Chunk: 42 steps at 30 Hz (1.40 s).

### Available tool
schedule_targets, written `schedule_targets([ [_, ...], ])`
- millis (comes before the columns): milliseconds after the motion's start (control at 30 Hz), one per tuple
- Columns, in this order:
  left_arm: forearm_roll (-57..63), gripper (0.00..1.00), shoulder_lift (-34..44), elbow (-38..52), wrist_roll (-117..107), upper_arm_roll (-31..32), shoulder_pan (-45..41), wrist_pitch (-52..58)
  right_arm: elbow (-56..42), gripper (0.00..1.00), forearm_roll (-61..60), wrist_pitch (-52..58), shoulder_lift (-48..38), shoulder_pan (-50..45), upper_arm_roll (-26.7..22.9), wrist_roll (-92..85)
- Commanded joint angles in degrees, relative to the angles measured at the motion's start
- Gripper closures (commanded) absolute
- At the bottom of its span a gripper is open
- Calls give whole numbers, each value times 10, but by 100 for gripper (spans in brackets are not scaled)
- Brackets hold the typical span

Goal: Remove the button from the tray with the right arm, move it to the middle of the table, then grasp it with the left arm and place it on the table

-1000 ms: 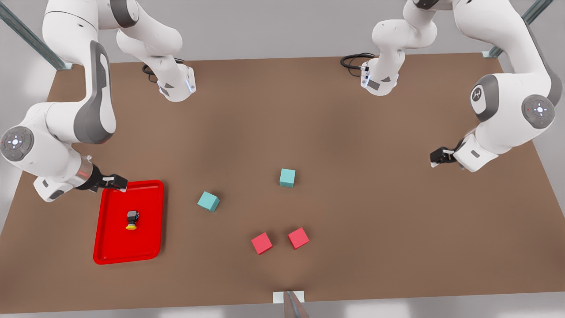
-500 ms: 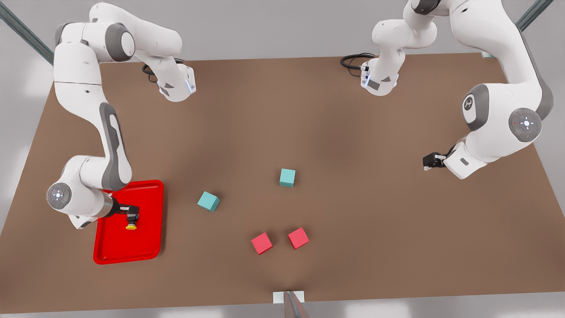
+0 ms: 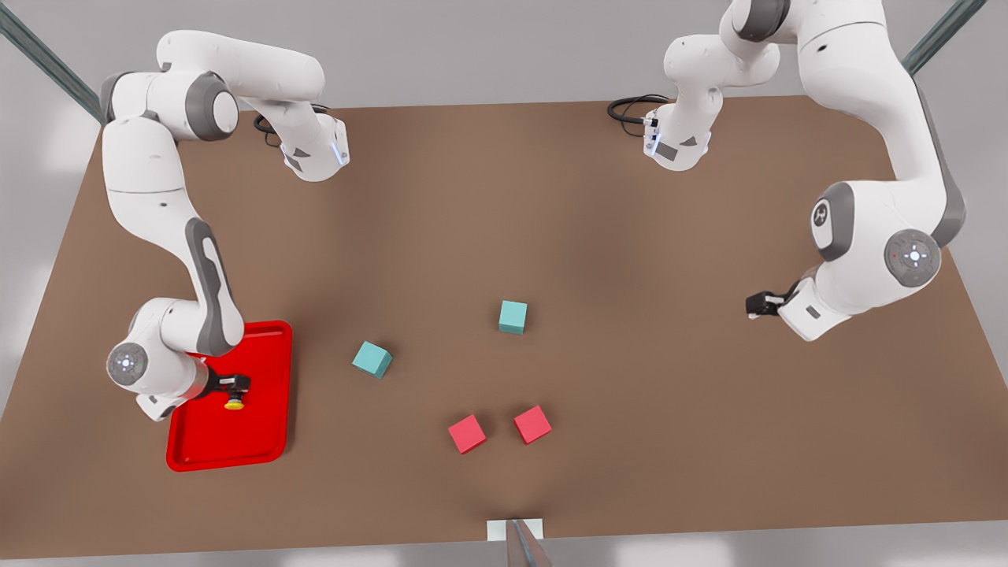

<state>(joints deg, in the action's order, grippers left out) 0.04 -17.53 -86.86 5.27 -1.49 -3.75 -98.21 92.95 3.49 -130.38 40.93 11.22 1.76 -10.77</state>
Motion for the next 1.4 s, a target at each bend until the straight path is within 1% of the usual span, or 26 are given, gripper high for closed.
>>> schedule_targets([
  [0, 0, 0, -1, 0, -3, 0, 0, -11, 4, 0, 9, -6, 1, -1, 0, -115],
  [133, 0, 0, -3, 0, -3, 0, 0, -12, 10, 0, 8, 12, 0, -5, 1, -113],
  [233, 0, 0, -4, -1, -3, 0, 0, -12, 12, 5, 8, -8, 7, -1, 0, -114],
  [400, 0, 0, 0, -1, -3, 0, 1, -8, 0, 8, 8, -8, 18, -4, 0, -113],
  [467, 0, 0, 1, -1, -3, -1, 1, -7, 0, 16, 8, -8, 19, -5, 0, -112],
  [500, 0, 0, 1, -1, -3, -1, 0, -7, 1, 23, 8, -8, 19, -5, 0, -112],
  [567, 0, 0, 3, -1, -2, -2, 0, -6, 2, 31, 8, -7, 20, -5, 0, -109],
  [633, 0, 0, 9, -1, -3, -3, 1, -2, 1, 33, 8, -7, 26, -3, 1, -109],
  [667, 0, 0, 11, -1, -3, -3, 0, -1, 0, 40, 7, -7, 25, -3, 0, -109],
  [733, 0, 0, 15, 2, -2, -2, 1, -2, 0, 44, 7, -5, 23, -4, 1, -109],
  [767, 0, 0, 23, 8, 7, -1, 0, -1, -8, 48, 7, 0, 23, -4, 1, -109],
  [800, -6, 0, 35, 8, 6, 1, 1, 21, -16, 48, 7, 7, 22, -5, 1, -108],
  [867, -2, 0, 50, 8, -3, 25, 1, 73, -40, 48, 7, 18, 20, -6, 4, -108],
  [967, 0, 0, 56, 7, -13, 22, 1, 106, -72, 47, 3, 35, 12, -18, 7, -108],
  [1000, 0, 0, 57, 8, -13, 20, 1, 107, -78, 47, 2, 50, 3, -31, 7, -86],
  [1067, 4, 0, 65, 7, -15, 20, 1, 117, -150, 47, 4, 148, -3, -83, 7, -25],
  [1100, 13, 0, 65, 8, -17, 20, 1, 117, -169, 47, 5, 176, -5, -101, 7, -6],
  [1167, 14, 0, 73, 13, -17, 29, 1, 121, -175, 48, 2, 207, -43, -174, 7, 44],
  [1200, 14, 0, 79, 13, -16, 24, 1, 119, -175, 48, 2, 212, -51, -199, 8, 71],
  [1333, 14, 0, 72, 26, -9, 14, 1, 78, -216, 48, -1, 212, -60, -307, 11, 70],
  [1367, 15, 0, 67, 24, -16, 15, 1, 66, -218, 49, 0, 209, -59, -313, 47, 69],
])
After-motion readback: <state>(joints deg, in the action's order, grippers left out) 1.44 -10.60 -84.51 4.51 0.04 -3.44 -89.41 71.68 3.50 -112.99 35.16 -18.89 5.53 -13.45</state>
